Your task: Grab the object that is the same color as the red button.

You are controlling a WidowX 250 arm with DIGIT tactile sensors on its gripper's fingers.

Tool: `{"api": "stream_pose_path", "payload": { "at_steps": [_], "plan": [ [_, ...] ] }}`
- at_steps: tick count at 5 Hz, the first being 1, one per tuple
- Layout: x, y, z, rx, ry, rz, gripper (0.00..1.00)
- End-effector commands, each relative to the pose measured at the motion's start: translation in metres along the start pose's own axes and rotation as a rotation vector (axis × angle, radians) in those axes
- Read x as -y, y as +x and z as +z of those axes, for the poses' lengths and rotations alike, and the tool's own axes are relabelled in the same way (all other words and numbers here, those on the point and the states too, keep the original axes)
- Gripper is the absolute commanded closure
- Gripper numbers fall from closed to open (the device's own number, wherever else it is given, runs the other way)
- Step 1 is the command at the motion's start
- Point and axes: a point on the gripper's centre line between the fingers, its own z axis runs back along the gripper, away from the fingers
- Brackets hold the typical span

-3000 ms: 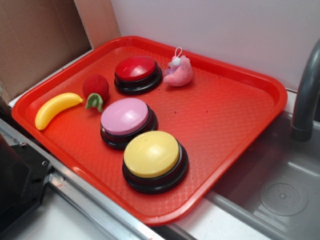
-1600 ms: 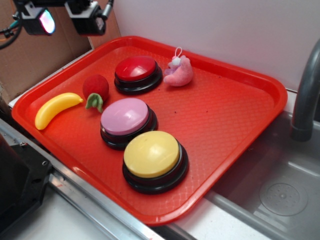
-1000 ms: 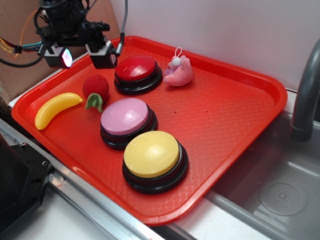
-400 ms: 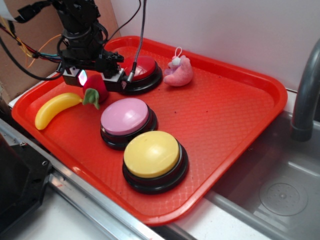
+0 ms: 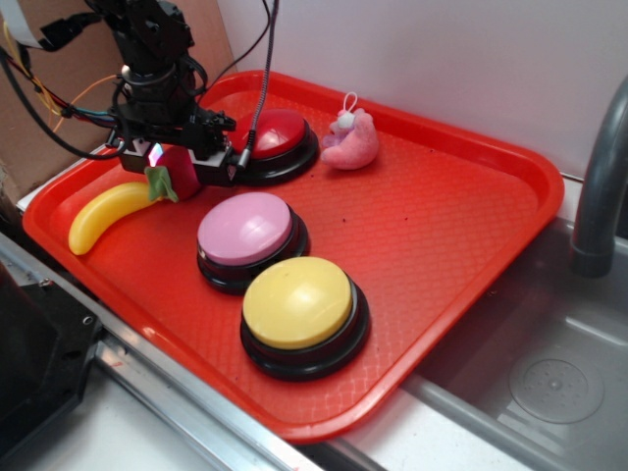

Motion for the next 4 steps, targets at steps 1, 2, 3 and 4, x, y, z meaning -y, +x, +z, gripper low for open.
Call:
{"api": "stream_pose_path", "payload": {
  "at_steps": [1,2,3,4],
  "plan": [
    [0.004,0.009,0.017,0.065,-0.036,-0.021,1.00],
    [0.008,0.009,0.039,0.036,-0.057,0.016,1.00],
    [0.018,0.010,0.074,-0.014,-0.133,0.005,1.00],
    [0.037,0.009,0.104,-0.081,-0.173,-0.043,1.00]
  ]
}}
